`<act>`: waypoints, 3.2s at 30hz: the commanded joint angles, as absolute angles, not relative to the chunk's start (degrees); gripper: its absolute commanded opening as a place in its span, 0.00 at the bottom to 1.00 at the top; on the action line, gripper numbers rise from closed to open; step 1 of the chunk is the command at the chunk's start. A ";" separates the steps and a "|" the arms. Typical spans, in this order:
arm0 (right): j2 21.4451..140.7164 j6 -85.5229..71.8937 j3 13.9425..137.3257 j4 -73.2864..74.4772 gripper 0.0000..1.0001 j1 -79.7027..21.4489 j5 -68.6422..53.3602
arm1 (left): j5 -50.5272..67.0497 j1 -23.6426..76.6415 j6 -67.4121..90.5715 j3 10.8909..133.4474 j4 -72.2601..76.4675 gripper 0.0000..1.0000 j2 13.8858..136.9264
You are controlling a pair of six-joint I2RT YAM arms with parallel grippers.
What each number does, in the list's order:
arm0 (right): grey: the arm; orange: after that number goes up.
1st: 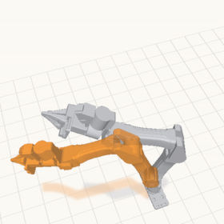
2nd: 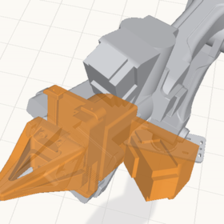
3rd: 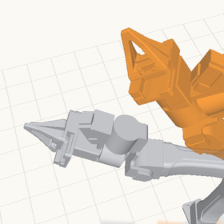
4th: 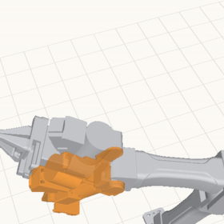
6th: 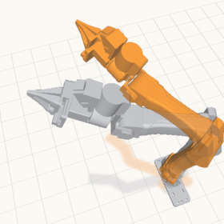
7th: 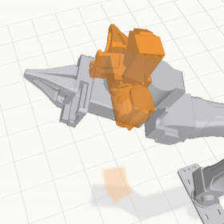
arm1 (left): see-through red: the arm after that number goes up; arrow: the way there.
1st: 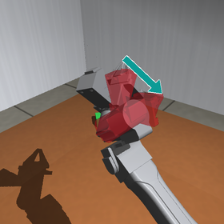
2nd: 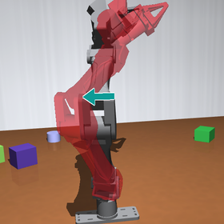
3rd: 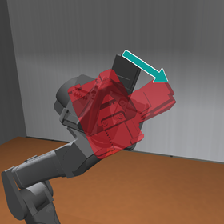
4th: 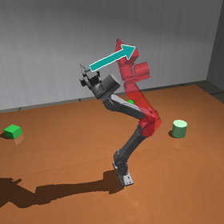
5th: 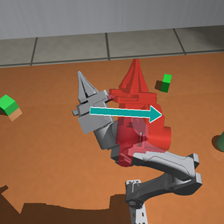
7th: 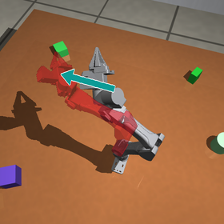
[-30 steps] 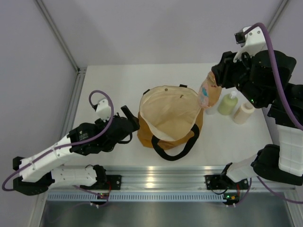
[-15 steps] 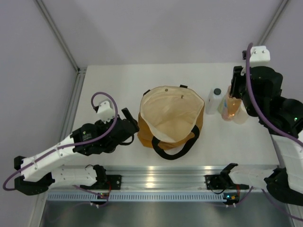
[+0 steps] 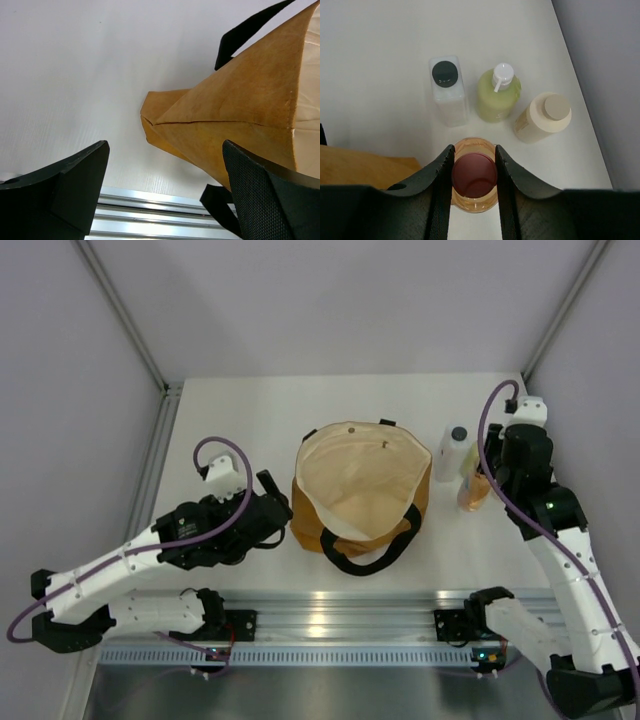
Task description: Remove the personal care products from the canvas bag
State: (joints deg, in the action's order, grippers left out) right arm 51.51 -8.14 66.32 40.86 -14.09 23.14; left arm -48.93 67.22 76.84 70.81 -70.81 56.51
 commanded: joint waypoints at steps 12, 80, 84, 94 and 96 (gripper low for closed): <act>46.32 -6.24 48.53 1.44 0.00 -2.99 14.68 | -52.73 66.45 79.37 65.83 -74.79 0.99 52.82; 33.05 -7.03 84.73 72.69 0.99 -18.28 27.42 | -46.32 34.63 36.39 89.12 -75.95 0.99 54.23; 32.87 -7.21 83.15 72.07 1.00 -18.28 27.77 | -45.62 34.72 35.77 87.20 -73.66 0.99 54.05; 32.95 -7.38 79.63 68.73 0.99 -18.28 28.22 | -44.03 34.63 33.05 81.04 -68.04 0.99 50.63; 33.75 -8.17 79.54 68.64 1.00 -18.28 27.34 | -43.68 34.63 32.61 80.42 -67.15 0.99 50.01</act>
